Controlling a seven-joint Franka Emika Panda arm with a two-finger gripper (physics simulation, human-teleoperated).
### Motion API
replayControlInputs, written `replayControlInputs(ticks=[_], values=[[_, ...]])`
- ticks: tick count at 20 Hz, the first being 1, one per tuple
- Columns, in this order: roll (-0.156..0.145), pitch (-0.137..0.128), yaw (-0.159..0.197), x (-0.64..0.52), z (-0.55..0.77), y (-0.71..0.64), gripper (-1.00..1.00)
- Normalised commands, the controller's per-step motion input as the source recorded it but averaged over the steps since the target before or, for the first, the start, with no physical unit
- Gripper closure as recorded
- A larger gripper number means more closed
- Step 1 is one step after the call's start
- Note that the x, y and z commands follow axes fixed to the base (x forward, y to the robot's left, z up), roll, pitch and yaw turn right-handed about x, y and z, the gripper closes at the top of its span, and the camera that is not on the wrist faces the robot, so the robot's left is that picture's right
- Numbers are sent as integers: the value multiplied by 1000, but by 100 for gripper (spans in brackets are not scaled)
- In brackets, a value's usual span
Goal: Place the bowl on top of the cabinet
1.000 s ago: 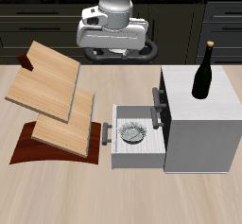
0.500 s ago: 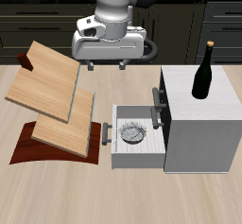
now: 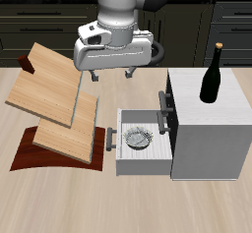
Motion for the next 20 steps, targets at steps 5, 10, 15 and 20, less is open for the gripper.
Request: replayControlInputs(ticks=[5, 10, 15, 20], values=[[11, 9, 44, 242, 6, -10, -100], [16, -12, 42, 207, 27, -8, -100], [0, 13, -6, 150, -25, 26, -100], [-1, -10, 104, 11, -47, 89, -100]])
